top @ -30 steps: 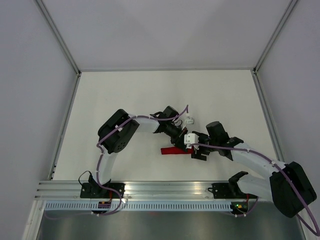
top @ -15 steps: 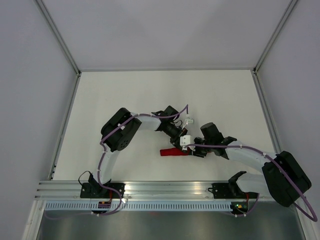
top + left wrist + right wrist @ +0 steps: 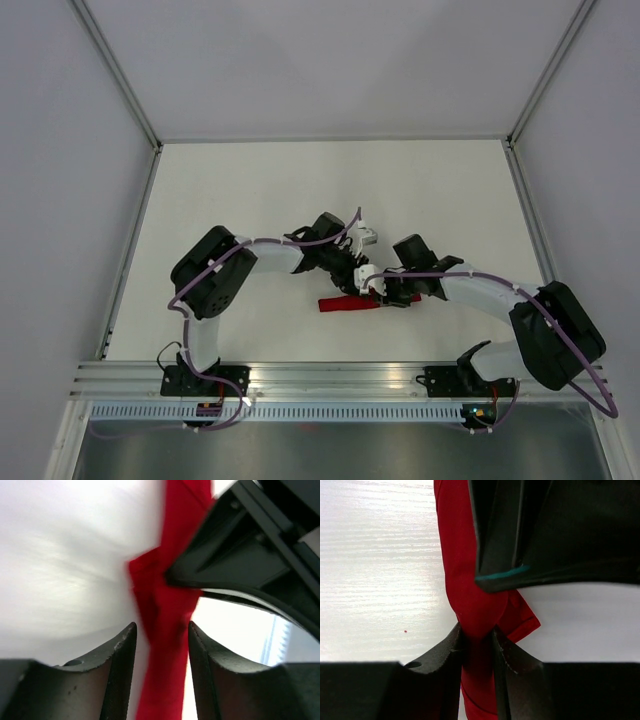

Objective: Fold the napkin, place the utensils inside, and roll it up
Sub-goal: Roll the napkin with the utensil

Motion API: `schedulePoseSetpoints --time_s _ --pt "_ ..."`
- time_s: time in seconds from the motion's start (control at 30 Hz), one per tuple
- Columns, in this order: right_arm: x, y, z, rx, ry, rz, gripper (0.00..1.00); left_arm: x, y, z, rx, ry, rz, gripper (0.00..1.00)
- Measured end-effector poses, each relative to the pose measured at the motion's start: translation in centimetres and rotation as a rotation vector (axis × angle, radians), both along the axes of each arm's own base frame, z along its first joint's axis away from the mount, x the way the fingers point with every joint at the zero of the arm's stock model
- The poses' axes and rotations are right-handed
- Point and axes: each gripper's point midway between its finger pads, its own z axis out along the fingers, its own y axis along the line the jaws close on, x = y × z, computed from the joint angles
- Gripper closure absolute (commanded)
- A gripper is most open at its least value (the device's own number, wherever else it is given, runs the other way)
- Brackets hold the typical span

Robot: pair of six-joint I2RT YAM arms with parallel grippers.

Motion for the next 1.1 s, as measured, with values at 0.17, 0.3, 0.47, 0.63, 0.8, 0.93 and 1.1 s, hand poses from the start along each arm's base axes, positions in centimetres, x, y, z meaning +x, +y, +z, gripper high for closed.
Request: schedulePoseSetpoints --time_s 0.17,0.3,0.47,0.63,0.8,0.93,1.1 --pt "0.1 -0.2 0.0 -0.017 0.069 0.022 0.76 1.9 2.1 0.6 0.004 -0.194 0.166 0.39" --pt "0.5 -0.2 0.0 -0.020 0.173 0.037 0.76 3.0 4.1 1.9 -0.035 -0.342 0.293 0.37" --pt "0.8 -0.2 -0.1 -0.015 0.301 0.042 0.76 3.5 5.9 3.1 -0.087 -0.471 0.400 0.37" --pt "1.0 -0.1 0.0 -0.014 0.420 0.039 0.76 1.8 4.8 4.3 -0.105 -0.601 0.401 0.37" --pt "1.1 -0.1 -0.1 -0.019 0.506 0.028 0.76 -0.7 2.7 4.9 -0.099 -0.754 0.306 0.36" --pt "1.2 -0.1 0.0 -0.023 0.558 0.017 0.76 -1.2 1.6 4.5 -0.053 -0.844 0.234 0.35" --pt "1.2 -0.1 -0.1 -0.022 0.595 0.007 0.76 -1.4 -0.6 3.6 0.010 -0.940 0.116 0.34"
